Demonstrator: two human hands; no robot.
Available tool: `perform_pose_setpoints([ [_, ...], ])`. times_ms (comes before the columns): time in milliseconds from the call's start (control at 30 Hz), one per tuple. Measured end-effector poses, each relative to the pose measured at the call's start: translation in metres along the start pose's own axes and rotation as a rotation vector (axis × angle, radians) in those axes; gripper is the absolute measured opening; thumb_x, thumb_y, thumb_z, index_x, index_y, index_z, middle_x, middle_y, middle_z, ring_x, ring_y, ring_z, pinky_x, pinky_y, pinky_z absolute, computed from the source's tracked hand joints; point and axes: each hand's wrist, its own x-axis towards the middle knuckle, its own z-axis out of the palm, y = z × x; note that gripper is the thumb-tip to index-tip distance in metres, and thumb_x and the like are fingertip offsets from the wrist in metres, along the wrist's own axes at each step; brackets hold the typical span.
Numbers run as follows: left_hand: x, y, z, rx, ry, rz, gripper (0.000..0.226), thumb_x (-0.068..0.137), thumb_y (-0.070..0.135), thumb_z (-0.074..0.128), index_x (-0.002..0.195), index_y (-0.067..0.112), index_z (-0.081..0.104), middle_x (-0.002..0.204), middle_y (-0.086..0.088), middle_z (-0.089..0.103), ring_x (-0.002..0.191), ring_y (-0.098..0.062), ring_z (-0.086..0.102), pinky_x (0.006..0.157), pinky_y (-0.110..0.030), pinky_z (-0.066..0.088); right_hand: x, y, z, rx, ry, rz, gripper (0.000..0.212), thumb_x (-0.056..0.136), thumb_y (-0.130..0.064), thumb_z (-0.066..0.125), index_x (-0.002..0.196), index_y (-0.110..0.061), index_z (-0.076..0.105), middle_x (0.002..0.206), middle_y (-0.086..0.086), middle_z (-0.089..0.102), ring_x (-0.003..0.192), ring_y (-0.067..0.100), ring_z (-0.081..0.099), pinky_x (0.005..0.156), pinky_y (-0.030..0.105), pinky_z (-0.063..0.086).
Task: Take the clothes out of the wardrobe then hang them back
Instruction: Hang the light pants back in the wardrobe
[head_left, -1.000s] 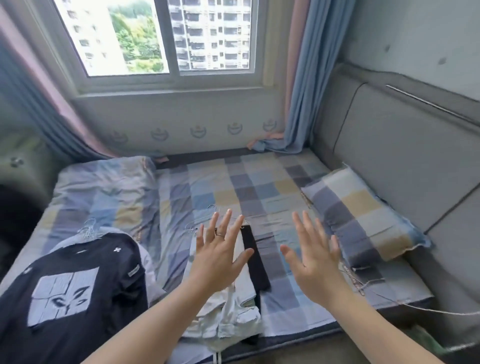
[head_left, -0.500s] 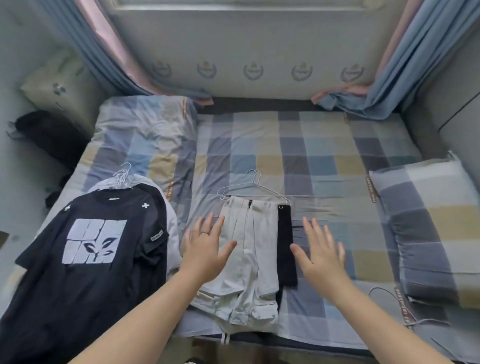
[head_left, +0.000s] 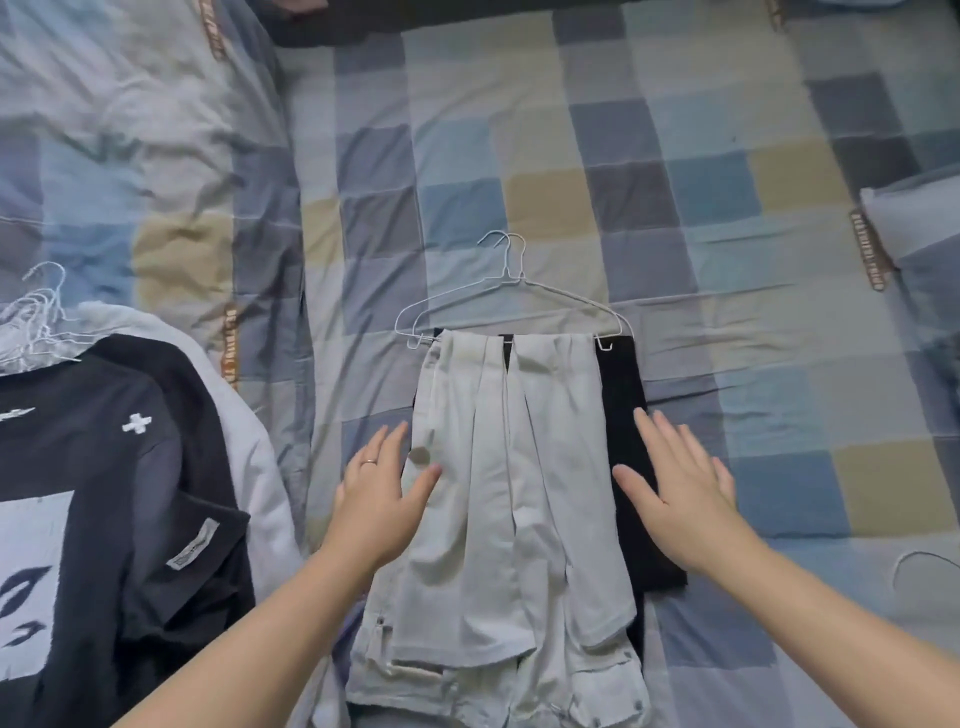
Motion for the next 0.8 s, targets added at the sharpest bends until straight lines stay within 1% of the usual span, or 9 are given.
perform_pose_setpoints([
  [167,0.102,-0.031,0.042,-0.061,-0.002,0.002,0.070,0.098,0.051,0.052,0.157,0.025,0.024,0.163,0.004,0.026,0.150,-0.024,0.020,0.117,-0.043,0.023,0.118,0.026,0.048,-0.038,0.004,0.055,0.067,0.099,-0.054,0.030,0.156,-0.035,0.001,0.165,-0.008,0.002,0.152,0.016,-0.001,0.120,0.049,0.007],
  [333,0.195,-0.048,0.057,-0.119,0.051,-0.017,0.081,0.098,0.043,0.057,0.160,0.015,0.013,0.166,-0.005,0.020,0.152,-0.023,0.020,0.122,-0.038,0.019,0.211,0.047,0.064,0.054,0.071,0.070,0.072,0.100,-0.048,0.040,0.158,-0.021,0.006,0.165,-0.001,0.011,0.150,0.020,0.013,0.120,0.048,0.017],
  [433,0.241,-0.045,0.054,-0.293,0.140,-0.051,0.087,0.095,0.046,0.062,0.160,0.017,0.011,0.163,-0.003,0.028,0.149,-0.022,0.028,0.119,-0.035,0.024,0.255,0.048,0.068,0.271,0.082,0.046,0.068,0.096,-0.045,0.048,0.154,-0.024,0.018,0.157,0.004,0.032,0.143,0.026,0.032,0.114,0.041,0.029],
  [533,0.274,-0.033,0.045,-0.434,0.199,-0.106,0.083,0.089,0.053,0.065,0.154,0.021,0.024,0.153,-0.003,0.041,0.140,-0.027,0.043,0.113,-0.041,0.036,0.280,0.046,0.070,0.420,0.181,0.151,0.051,0.085,-0.054,0.049,0.130,-0.031,0.043,0.127,0.004,0.060,0.126,0.031,0.046,0.102,0.042,0.038],
  [600,0.290,-0.024,0.035,-0.525,0.204,-0.152,0.092,0.076,0.065,0.063,0.150,0.021,0.032,0.146,-0.001,0.047,0.127,-0.031,0.055,0.105,-0.044,0.045,0.289,0.042,0.067,0.586,0.232,0.189,0.042,0.085,-0.049,0.051,0.121,-0.029,0.049,0.119,-0.003,0.062,0.118,0.024,0.049,0.101,0.042,0.039],
  [633,0.295,-0.018,0.029,-0.583,0.194,-0.200,0.099,0.070,0.070,0.063,0.151,0.020,0.035,0.145,-0.002,0.048,0.120,-0.028,0.059,0.101,-0.045,0.049,0.292,0.040,0.064,0.680,0.227,0.199,0.047,0.086,-0.047,0.053,0.127,-0.025,0.049,0.123,-0.005,0.059,0.116,0.019,0.049,0.102,0.040,0.038],
  [700,0.301,-0.008,0.021,-0.748,0.180,-0.280,0.080,0.078,0.066,0.064,0.142,0.021,0.046,0.135,-0.004,0.052,0.106,-0.023,0.061,0.086,-0.036,0.054,0.298,0.034,0.054,0.902,0.219,0.292,0.066,0.079,-0.052,0.057,0.137,-0.020,0.048,0.136,-0.004,0.051,0.121,0.015,0.048,0.110,0.041,0.034],
  [733,0.302,-0.001,0.017,-0.833,0.183,-0.319,0.065,0.084,0.061,0.064,0.136,0.025,0.050,0.128,-0.005,0.053,0.103,-0.022,0.061,0.080,-0.033,0.053,0.300,0.032,0.049,1.019,0.213,0.326,0.059,0.079,-0.053,0.058,0.130,-0.023,0.053,0.136,-0.003,0.052,0.118,0.015,0.051,0.109,0.042,0.035],
  [800,0.300,0.014,0.006,-0.992,0.191,-0.392,0.056,0.087,0.058,0.064,0.134,0.032,0.049,0.117,-0.003,0.053,0.103,-0.019,0.060,0.080,-0.030,0.050,0.297,0.029,0.034,1.235,0.186,0.370,0.033,0.089,-0.047,0.054,0.113,-0.025,0.058,0.113,-0.002,0.058,0.087,0.013,0.058,0.102,0.039,0.040],
])
